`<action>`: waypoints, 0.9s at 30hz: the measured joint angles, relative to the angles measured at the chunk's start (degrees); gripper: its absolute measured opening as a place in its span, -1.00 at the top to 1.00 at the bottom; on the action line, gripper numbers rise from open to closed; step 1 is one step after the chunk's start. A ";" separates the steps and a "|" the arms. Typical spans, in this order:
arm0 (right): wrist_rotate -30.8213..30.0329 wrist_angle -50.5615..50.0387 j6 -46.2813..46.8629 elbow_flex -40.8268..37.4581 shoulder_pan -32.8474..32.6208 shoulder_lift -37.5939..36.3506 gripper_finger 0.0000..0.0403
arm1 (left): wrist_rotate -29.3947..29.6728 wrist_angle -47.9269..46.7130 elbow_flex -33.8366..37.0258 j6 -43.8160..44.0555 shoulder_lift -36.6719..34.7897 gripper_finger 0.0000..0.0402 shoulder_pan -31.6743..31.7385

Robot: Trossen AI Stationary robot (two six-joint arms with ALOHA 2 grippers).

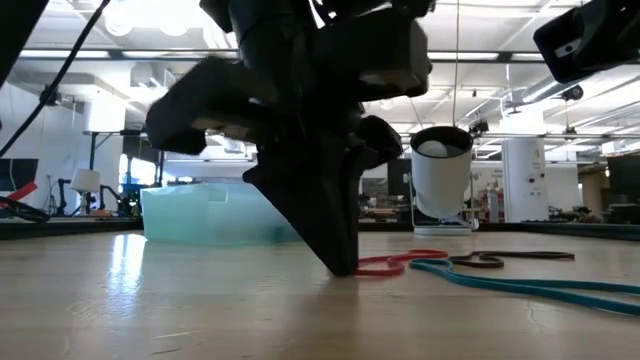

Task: Pick and place rubber bands into bin
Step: Put the red rubber band into the green bin

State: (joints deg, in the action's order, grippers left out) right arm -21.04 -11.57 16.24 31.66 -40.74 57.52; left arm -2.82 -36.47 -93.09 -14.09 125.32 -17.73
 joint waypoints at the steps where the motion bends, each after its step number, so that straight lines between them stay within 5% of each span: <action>1: 0.02 0.01 0.12 -0.07 0.01 0.01 0.38 | 1.70 -0.08 0.15 -0.03 -0.58 1.00 -0.12; 10: 0.02 0.01 0.27 -0.11 0.01 0.02 0.39 | 25.62 -1.38 0.50 -0.39 -3.26 1.00 -2.32; 17: 0.01 0.07 0.27 -0.11 0.00 0.02 0.40 | 37.88 -0.94 0.66 0.05 -4.45 1.00 -3.90; 20: 0.00 0.13 0.27 -0.11 0.01 0.02 0.40 | 34.47 -0.57 0.54 1.47 -5.13 1.00 -3.97; 25: -0.01 0.19 0.27 -0.11 0.00 0.02 0.39 | 11.94 -0.05 0.85 5.61 -5.27 1.00 -2.09; 27: -0.02 0.24 0.27 -0.11 0.01 0.02 0.39 | 8.67 0.00 1.02 6.31 -4.60 1.00 -0.92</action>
State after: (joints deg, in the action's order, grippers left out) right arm -21.06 -11.33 16.51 31.55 -40.73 57.54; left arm 5.86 -36.47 -92.06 -7.78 120.72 -18.65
